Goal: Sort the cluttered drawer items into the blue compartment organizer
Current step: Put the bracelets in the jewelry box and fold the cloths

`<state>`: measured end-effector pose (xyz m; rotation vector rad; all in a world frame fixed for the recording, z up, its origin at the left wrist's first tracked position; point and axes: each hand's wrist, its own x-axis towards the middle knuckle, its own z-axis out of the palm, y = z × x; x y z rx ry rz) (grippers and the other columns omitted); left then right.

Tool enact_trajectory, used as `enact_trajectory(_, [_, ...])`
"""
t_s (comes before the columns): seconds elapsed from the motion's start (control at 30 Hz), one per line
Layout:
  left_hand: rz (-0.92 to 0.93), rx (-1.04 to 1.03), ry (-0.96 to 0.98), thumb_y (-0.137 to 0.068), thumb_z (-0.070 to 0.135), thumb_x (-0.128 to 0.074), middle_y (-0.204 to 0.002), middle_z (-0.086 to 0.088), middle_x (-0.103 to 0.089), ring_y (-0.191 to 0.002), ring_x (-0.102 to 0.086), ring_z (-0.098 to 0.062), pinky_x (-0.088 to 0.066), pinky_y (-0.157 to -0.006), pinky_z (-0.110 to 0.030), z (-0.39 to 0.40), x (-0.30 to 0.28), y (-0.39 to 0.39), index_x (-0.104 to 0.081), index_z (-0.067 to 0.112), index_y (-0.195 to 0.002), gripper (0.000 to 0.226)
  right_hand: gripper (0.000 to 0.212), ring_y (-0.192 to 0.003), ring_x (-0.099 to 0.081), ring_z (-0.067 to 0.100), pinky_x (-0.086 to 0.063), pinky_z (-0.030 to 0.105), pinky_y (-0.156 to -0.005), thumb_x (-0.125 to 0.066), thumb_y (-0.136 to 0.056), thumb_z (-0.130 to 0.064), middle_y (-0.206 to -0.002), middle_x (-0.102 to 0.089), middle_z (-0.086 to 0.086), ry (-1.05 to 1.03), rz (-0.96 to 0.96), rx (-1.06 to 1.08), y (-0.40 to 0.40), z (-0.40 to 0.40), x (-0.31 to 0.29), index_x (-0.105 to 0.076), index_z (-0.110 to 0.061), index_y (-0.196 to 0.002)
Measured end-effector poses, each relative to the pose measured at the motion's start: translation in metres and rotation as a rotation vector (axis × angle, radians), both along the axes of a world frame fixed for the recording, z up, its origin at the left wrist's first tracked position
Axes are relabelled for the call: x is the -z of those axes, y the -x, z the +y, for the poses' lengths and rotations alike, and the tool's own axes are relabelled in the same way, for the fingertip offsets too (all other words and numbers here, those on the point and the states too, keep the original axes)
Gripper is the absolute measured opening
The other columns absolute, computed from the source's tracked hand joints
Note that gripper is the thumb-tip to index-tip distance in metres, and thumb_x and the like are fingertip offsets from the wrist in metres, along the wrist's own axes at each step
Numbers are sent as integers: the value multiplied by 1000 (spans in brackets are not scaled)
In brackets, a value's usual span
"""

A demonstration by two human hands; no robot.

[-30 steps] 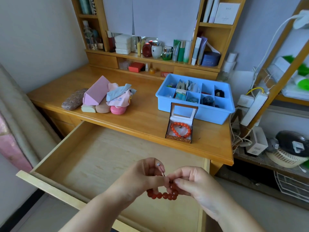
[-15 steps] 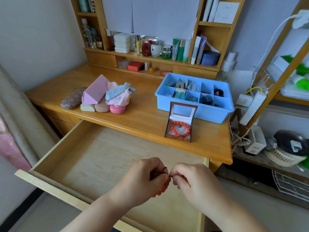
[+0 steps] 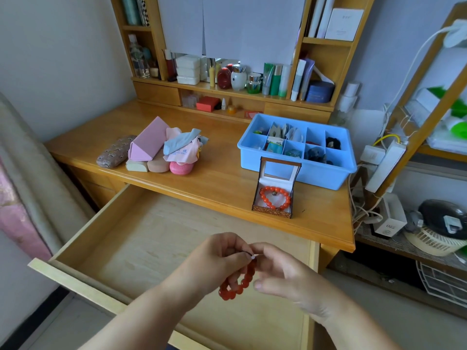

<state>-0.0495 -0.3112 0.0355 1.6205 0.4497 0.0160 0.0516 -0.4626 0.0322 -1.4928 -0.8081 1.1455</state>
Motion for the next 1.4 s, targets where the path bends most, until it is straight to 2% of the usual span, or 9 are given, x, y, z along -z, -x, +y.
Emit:
enact_trajectory(0.17, [25,44,117,-77,6,-66,-71,-6,-66,-56,-59,-18,-47,-58,-29,11,0,-11,-66,9,-94,18,4,-68,-65,18,-53,28,-67,-60,-90,-6,-67,-61,2,65,146,227,-4,6,8,-64,-8,-89])
enact_trajectory(0.33, [47,139,43,-72,3,-68,-82,-14,-70,-69,-62,-23,-50,-65,-31,13,14,-25,-62,5,-97,25,13,-74,-57,19,-48,28,-72,-68,-82,-18,-76,-60,8,-29,245,296,-19,8,9,-63,-17,-69])
enact_trajectory(0.43, [115,168,-36,-77,13,-70,-81,-6,-73,-75,-66,-17,-49,-78,-32,17,24,-40,-65,11,-86,11,15,-75,-53,11,-43,23,-76,-63,-88,-19,-73,-58,-4,86,-7,328,-34,9,10,-63,-18,-73])
enact_trajectory(0.53, [150,247,-135,-90,19,-60,-81,0,-74,-66,-63,-7,-47,-62,-18,16,25,-50,-64,16,-86,6,16,-61,-50,-3,-39,13,-60,-62,-88,-31,-62,-55,-21,252,-450,271,-51,3,1,-61,-27,-73])
enact_trajectory(0.77, [-256,85,-175,-80,8,-74,-79,4,-69,-73,-64,-8,-52,-69,-20,35,19,-112,-65,30,-82,23,9,-80,-64,7,-50,23,-75,-69,-82,-21,-87,-68,-8,-10,-495,513,-100,15,-5,-64,-26,-77])
enact_trajectory(1.03, [-390,153,-808,-77,6,-73,-111,7,-62,-98,-59,-6,-47,-89,-20,63,38,-170,-69,12,-96,20,3,-98,-57,6,-37,1,-82,-71,-81,-15,-111,-65,-8,69,-1139,478,-144,42,30,-69,-17,-81])
enact_trajectory(1.17, [-402,214,-1016,-78,8,-71,-119,2,-65,-111,-57,-13,-44,-97,-22,68,48,-169,-74,15,-97,21,11,-104,-60,20,-40,33,-99,-72,-80,-17,-116,-68,-4,116,-1251,385,-142,41,48,-76,-19,-91])
enact_trajectory(1.3, [-458,123,-1029,-76,5,-73,-111,-2,-68,-103,-62,-17,-49,-91,-28,68,51,-162,-72,12,-100,25,26,-106,-60,15,-39,20,-93,-66,-84,-5,-114,-67,-1,13,-1170,563,-139,34,52,-71,-13,-108])
enact_trajectory(1.4, [-390,97,-1104,-82,12,-69,-126,-7,-62,-117,-56,-23,-40,-105,-35,63,55,-161,-66,9,-118,36,26,-106,-61,21,-46,39,-98,-66,-83,-3,-110,-69,1,98,-1238,589,-144,36,49,-71,-11,-108])
